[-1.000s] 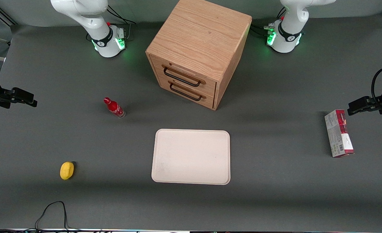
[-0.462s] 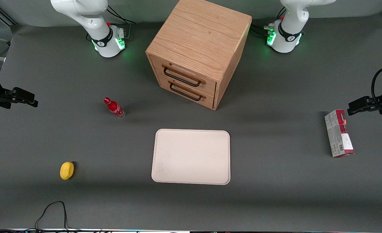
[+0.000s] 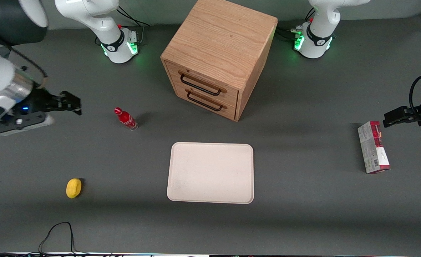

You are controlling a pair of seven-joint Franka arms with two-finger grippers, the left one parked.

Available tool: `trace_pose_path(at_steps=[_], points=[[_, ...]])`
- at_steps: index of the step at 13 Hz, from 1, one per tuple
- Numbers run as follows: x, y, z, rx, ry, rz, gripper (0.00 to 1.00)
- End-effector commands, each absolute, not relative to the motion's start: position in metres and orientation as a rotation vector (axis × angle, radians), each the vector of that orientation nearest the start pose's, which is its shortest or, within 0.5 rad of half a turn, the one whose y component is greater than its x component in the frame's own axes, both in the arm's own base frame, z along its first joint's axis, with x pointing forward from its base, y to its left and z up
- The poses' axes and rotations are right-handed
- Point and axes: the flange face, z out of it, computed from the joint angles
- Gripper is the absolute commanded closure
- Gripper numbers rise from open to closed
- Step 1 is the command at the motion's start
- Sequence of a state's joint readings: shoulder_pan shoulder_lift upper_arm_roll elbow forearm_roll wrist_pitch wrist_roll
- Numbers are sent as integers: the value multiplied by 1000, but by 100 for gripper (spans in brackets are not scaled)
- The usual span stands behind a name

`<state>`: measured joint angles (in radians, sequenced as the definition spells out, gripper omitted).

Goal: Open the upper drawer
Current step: 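Move the right gripper toward the upper drawer's black handle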

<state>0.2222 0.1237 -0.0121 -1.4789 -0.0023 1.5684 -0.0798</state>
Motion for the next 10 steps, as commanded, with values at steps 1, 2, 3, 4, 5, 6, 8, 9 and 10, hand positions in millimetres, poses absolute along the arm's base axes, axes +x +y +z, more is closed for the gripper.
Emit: trace_pose_path(at_steps=[1, 2, 3, 4, 5, 6, 8, 9, 10], points=[[572, 184, 598, -3087, -596, 48, 0], [565, 208, 596, -3073, -660, 51, 0], [558, 235, 591, -3057, -733, 60, 0], [548, 260, 591, -3040, -803, 56, 0], [537, 285, 591, -3021, -873, 53, 0], [530, 305, 588, -3004, -928, 56, 0], [513, 340, 580, -2897, -1031, 100, 0], [511, 348, 575, -2858, -1030, 124, 0], [504, 362, 572, -2826, -1051, 141, 0]])
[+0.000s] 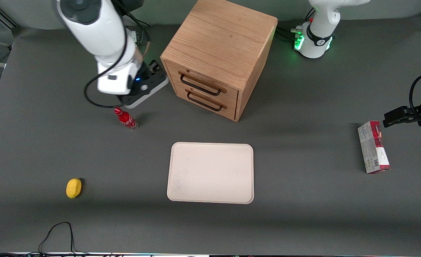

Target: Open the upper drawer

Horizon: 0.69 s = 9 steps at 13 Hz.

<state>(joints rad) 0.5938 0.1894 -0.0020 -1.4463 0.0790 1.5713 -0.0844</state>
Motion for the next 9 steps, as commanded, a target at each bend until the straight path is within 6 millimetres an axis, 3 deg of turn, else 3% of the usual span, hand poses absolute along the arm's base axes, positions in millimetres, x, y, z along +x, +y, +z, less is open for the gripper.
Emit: trace_pose_path(at_steps=[1, 7, 9], points=[[495, 378, 569, -2810, -1092, 137, 0], [452, 443, 553, -2749, -1309, 122, 0], [452, 443, 552, -2695, -1429, 117, 0]])
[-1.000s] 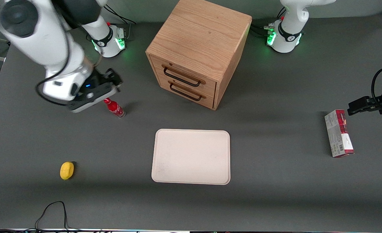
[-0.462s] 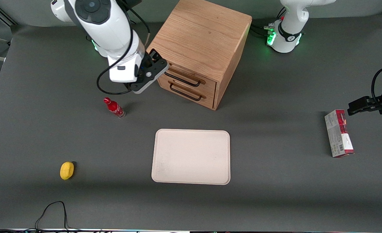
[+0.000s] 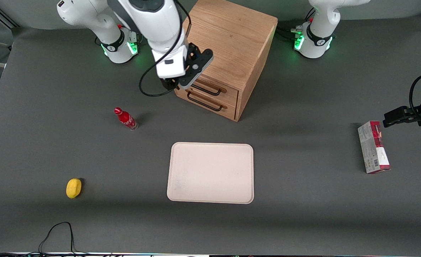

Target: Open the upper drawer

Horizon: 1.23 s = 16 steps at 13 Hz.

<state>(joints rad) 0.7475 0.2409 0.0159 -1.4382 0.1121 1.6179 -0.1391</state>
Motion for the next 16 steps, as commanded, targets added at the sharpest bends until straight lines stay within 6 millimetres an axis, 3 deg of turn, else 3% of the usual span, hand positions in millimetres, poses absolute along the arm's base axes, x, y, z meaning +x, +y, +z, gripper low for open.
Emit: trace_pose_path(at_steps=[1, 5, 9, 11, 16], points=[[455, 439, 551, -2658, -1486, 119, 0], [460, 432, 549, -2559, -1636, 122, 0], [470, 418, 542, -2437, -1576, 165, 0], [470, 418, 539, -2442, -1568, 174, 0], [468, 424, 512, -2503, -1500, 195, 0]])
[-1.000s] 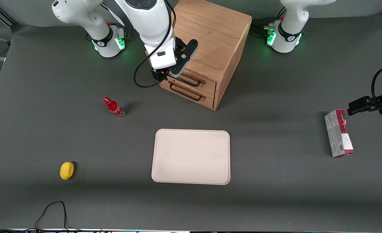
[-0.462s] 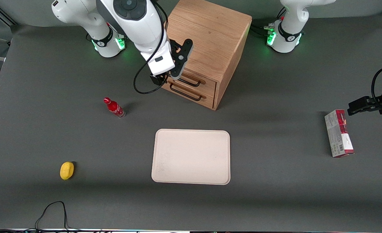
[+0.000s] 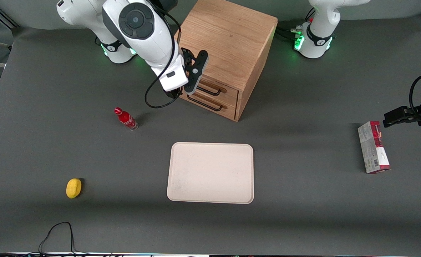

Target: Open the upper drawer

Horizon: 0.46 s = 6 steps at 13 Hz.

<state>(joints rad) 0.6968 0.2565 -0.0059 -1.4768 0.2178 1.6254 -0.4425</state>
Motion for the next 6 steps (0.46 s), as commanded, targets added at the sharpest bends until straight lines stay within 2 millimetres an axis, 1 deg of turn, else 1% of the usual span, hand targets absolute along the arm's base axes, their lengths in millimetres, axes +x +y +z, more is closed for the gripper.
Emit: trace_pose_path(at_steps=[1, 6], points=[[468, 425, 501, -2508, -1496, 188, 0], [466, 428, 468, -2523, -1488, 161, 0]])
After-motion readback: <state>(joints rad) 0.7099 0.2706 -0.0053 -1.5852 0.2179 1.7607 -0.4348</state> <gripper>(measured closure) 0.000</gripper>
